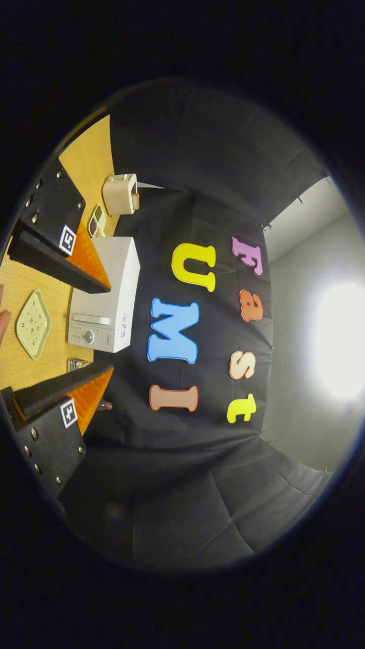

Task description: Open the microwave, put the food inside, and close the microwave door.

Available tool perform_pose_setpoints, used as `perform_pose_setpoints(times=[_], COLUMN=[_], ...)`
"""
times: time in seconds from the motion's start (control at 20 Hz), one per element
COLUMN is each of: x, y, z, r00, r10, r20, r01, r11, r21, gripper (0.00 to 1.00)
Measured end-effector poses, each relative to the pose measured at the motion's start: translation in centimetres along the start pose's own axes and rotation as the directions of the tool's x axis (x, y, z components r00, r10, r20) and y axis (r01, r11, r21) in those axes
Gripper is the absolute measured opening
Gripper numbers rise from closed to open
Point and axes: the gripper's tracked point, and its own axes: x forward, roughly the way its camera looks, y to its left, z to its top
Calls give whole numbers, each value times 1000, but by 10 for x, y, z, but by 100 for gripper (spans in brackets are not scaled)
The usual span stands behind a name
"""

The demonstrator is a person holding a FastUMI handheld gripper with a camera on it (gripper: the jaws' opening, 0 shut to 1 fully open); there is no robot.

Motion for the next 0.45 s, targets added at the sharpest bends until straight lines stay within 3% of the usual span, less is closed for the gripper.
perform_pose_setpoints(times=[0.05, 0.45], x=[0, -1], y=[2, -5], z=[0, 7], r00=[1000, 1000], r10=[10, -4], r20=[-9, 27], r01=[-10, 2], r11=[1000, 997], r21=[11, 79], gripper=[99, 99])
